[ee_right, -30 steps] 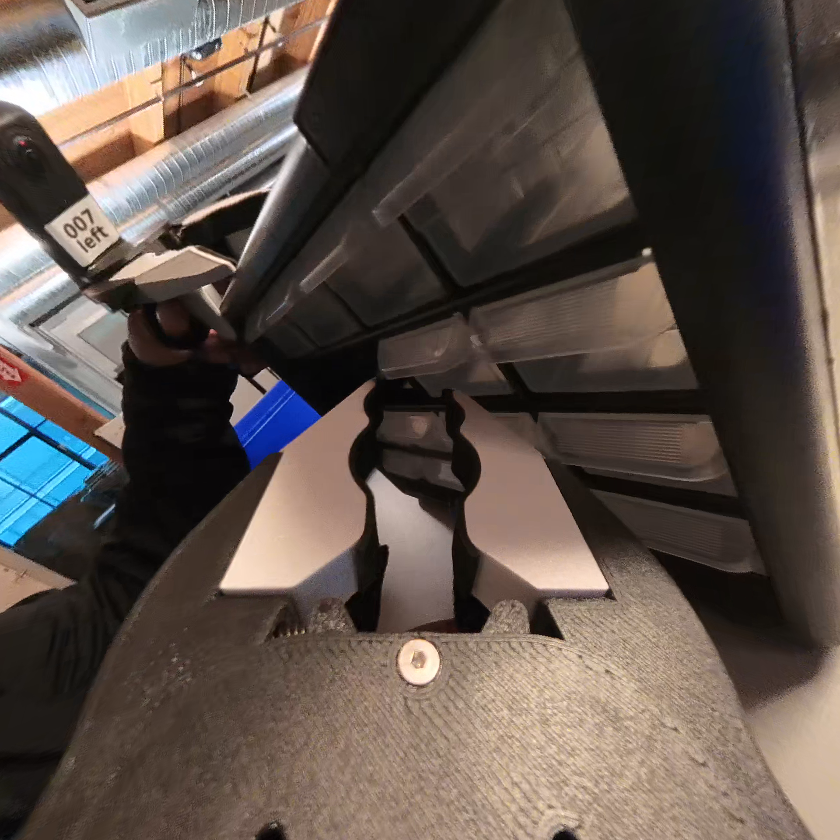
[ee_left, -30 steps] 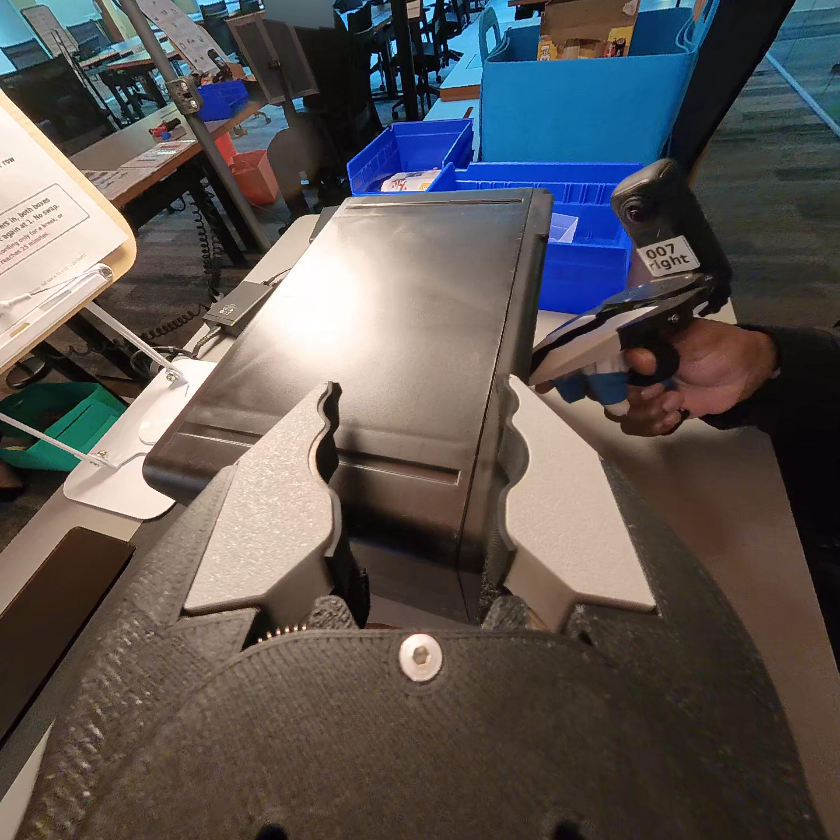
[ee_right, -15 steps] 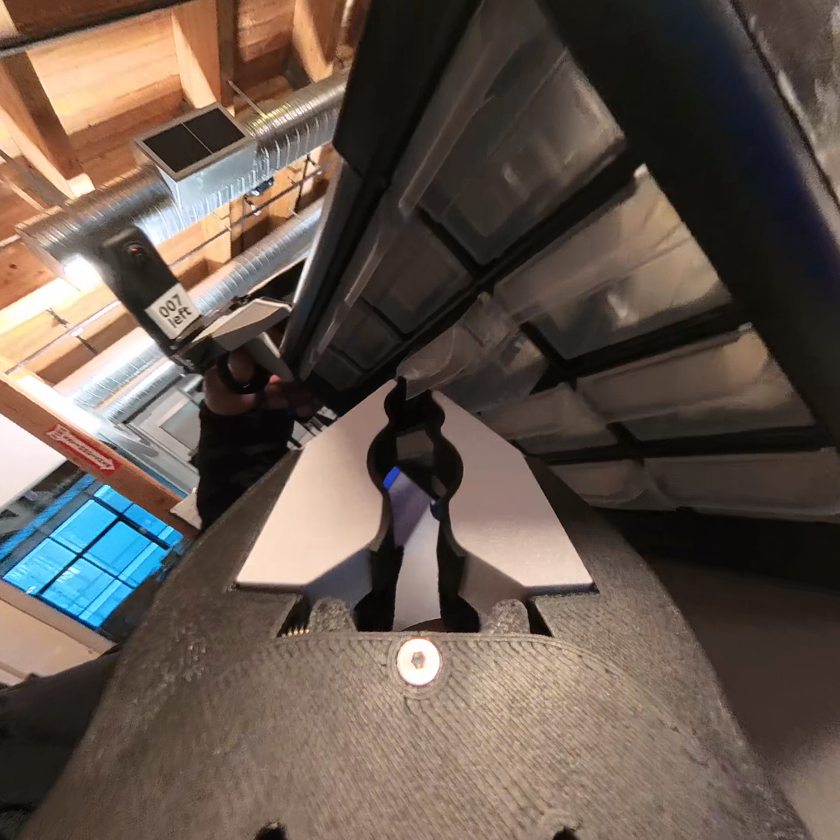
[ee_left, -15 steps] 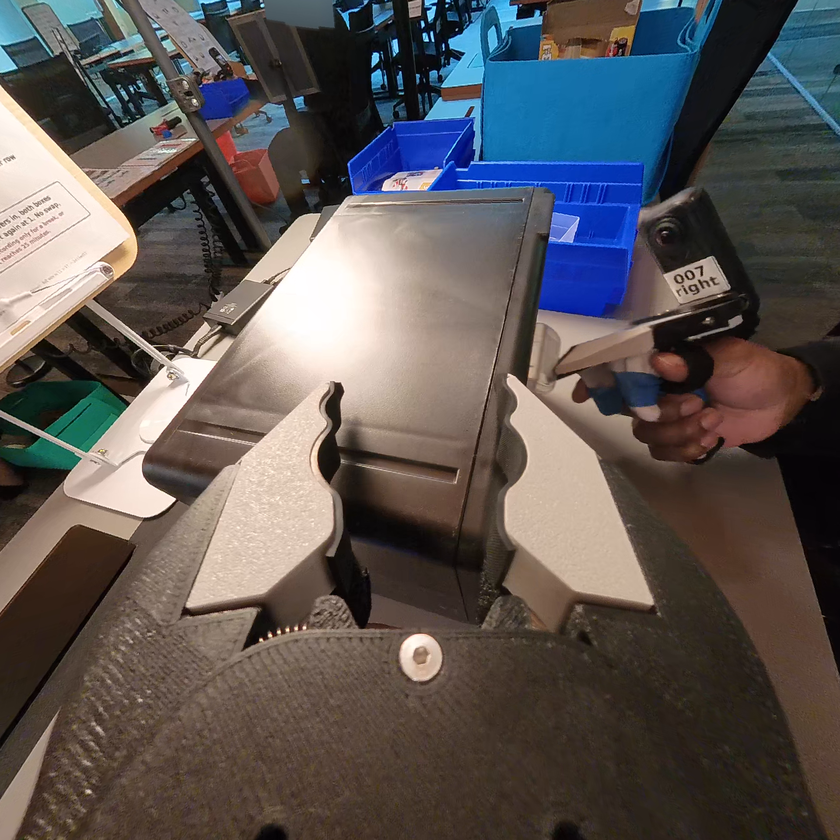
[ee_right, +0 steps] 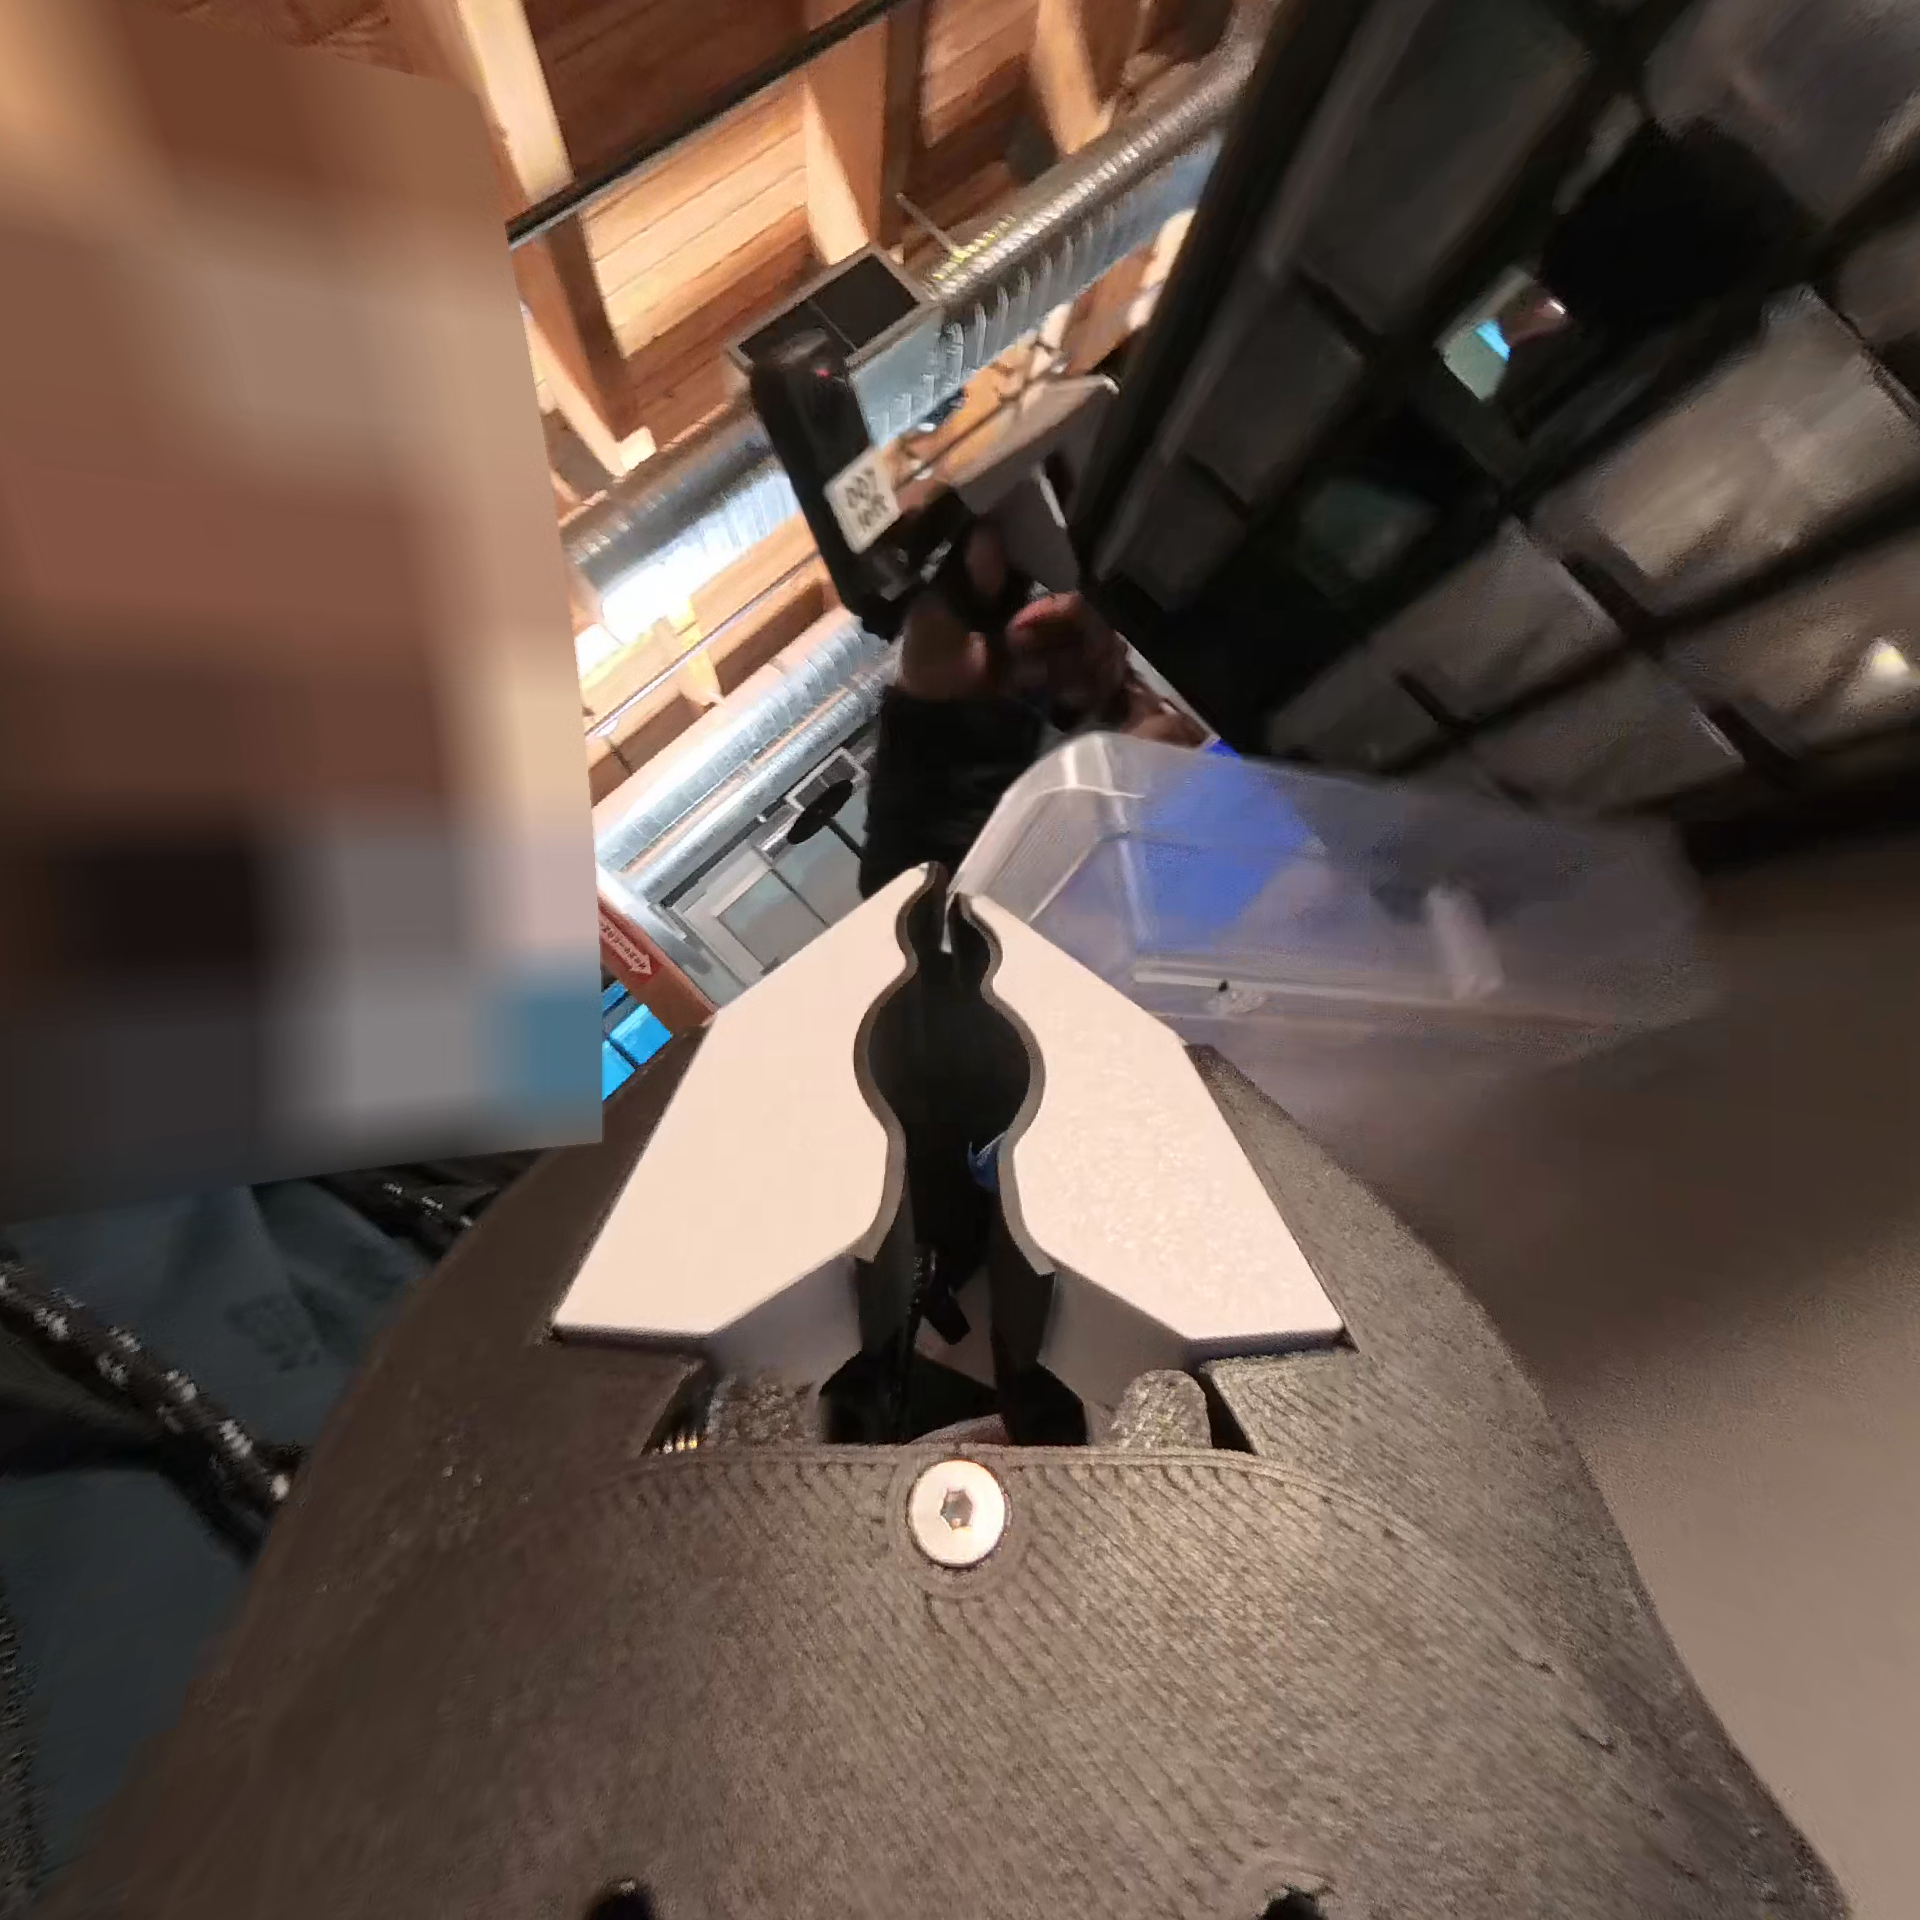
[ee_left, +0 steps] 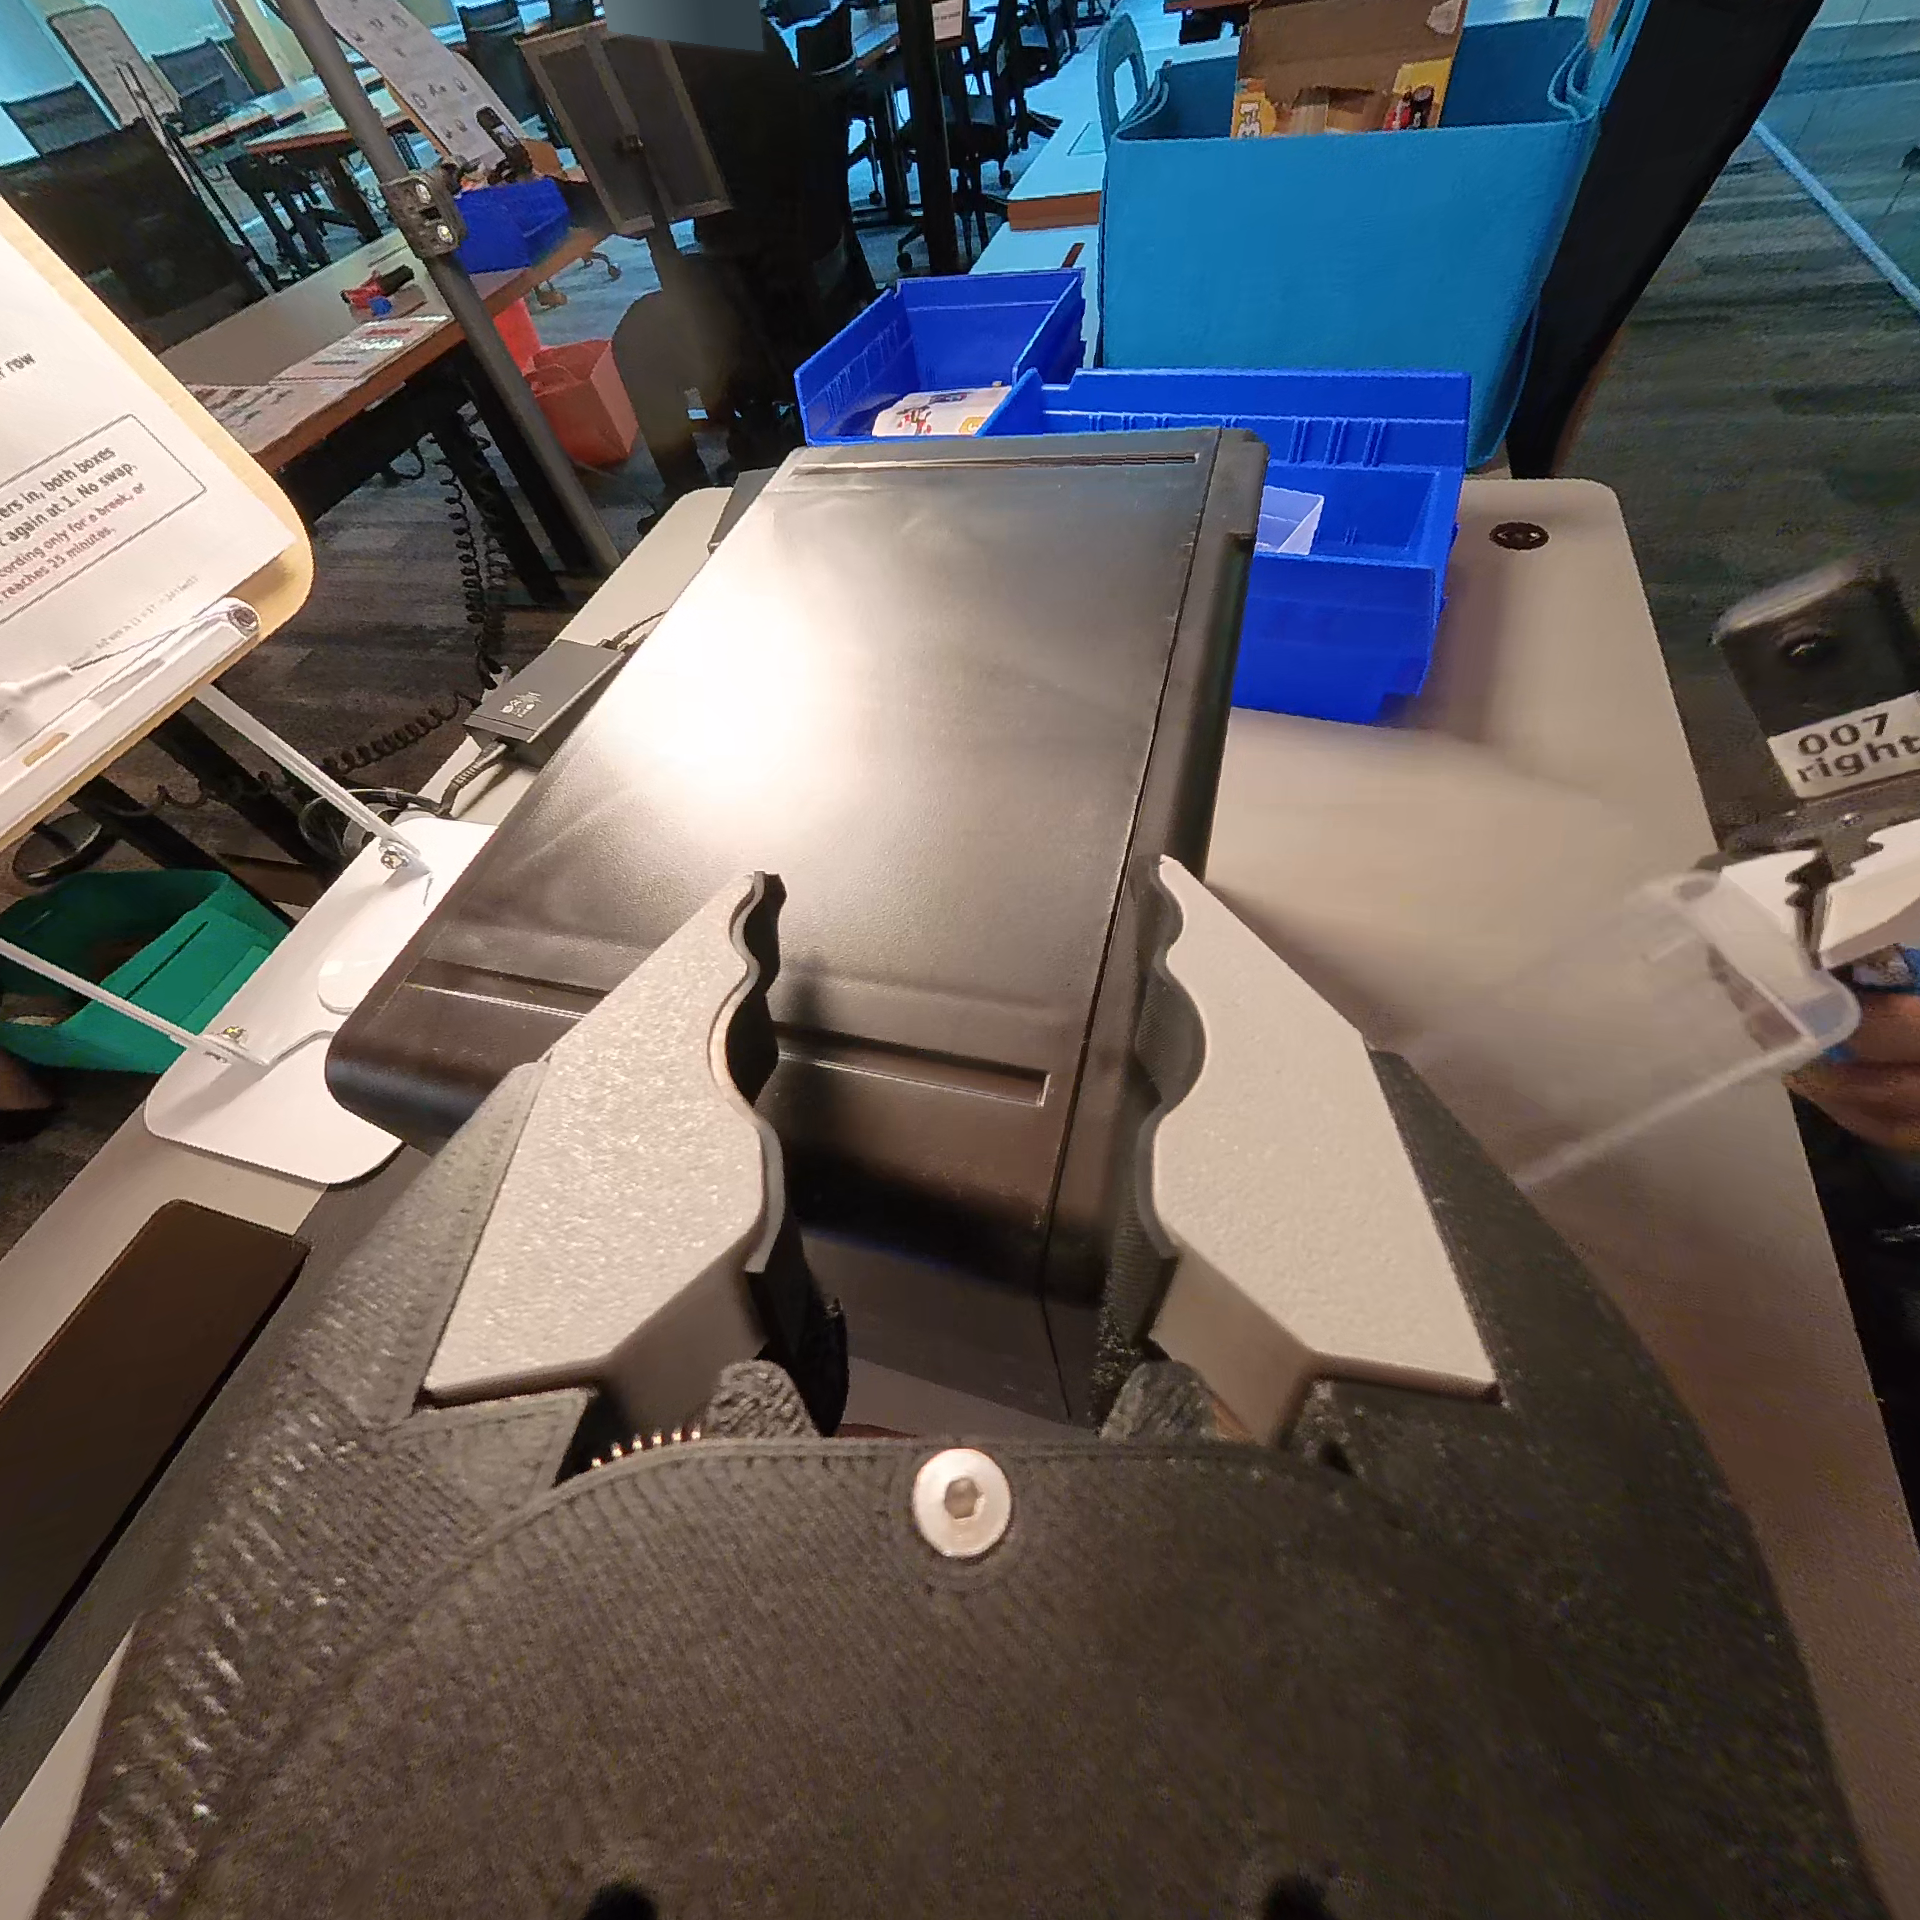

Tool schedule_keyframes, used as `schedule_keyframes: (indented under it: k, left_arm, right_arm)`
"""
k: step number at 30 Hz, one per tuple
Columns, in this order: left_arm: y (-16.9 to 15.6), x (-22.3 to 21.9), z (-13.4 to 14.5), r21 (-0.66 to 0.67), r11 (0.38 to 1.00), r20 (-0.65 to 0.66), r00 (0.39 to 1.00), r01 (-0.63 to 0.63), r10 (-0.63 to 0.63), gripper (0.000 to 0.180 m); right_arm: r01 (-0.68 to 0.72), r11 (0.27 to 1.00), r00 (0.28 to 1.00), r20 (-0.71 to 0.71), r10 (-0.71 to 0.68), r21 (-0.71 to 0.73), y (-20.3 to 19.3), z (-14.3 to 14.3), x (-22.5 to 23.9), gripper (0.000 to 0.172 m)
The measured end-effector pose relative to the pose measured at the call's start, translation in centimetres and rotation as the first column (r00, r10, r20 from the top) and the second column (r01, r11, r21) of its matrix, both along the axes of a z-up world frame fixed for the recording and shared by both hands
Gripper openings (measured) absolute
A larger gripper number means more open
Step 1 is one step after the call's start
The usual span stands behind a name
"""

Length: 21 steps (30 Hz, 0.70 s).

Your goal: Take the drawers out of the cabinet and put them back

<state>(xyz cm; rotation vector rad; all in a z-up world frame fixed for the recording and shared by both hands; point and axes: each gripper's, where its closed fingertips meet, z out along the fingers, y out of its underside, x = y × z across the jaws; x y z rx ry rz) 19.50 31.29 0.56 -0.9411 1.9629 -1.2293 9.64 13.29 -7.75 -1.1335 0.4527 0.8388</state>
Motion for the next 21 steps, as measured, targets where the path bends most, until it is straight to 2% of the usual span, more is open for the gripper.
schedule_keyframes:
  k: [4,6,8,10,11,12,13,17,21]
  left_arm:
    - [0.0,0.0,0.0,0.002,1.0,0.0,1.0,-0.003,0.003,0.069]
    - [0.0,0.0,0.0,0.004,1.0,0.001,1.0,-0.005,0.005,0.069]
    - [0.0,0.0,0.0,0.005,1.0,0.001,1.0,-0.006,0.006,0.069]
    - [0.0,0.0,0.0,0.005,1.0,0.001,1.0,-0.006,0.006,0.069]
    - [0.0,0.0,0.0,0.005,1.0,0.001,1.0,-0.006,0.006,0.069]
    - [0.0,0.0,0.0,0.005,1.0,0.001,1.0,-0.006,0.006,0.069]
    - [0.0,0.0,0.0,0.006,1.0,0.001,1.0,-0.006,0.006,0.069]
    - [0.0,0.0,0.0,0.005,1.0,0.002,1.0,-0.006,0.006,0.069]
    - [0.0,0.0,0.0,0.006,1.0,0.002,1.0,-0.006,0.006,0.069]
  right_arm:
    - [-0.023,1.0,0.997,-0.08,0.022,-0.01,-0.3,-1.4,-0.7,0.002]
    - [-0.021,0.999,0.997,-0.072,0.017,-0.045,0.0,-1.8,-0.9,0.002]
    - [-0.05,0.992,0.995,-0.092,0.039,-0.118,0.6,-2.8,-1.3,0.003]
    - [-0.107,0.955,0.991,-0.106,0.081,-0.276,1.6,-5.5,-2.3,0.005]
    - [-0.152,0.926,0.987,-0.097,0.126,-0.345,2.0,-6.7,-3.3,0.015]
    - [-0.209,0.902,0.978,-0.07,0.197,-0.379,2.1,-7.1,-4.6,0.033]
    - [-0.262,0.875,0.963,-0.053,0.264,-0.406,2.1,-7.4,-5.8,0.04]
    - [-0.398,0.808,0.904,-0.036,0.426,-0.435,1.2,-7.7,-8.4,0.049]
    - [-0.412,0.755,0.817,0.159,0.554,-0.509,-0.4,-7.1,-8.6,0.049]
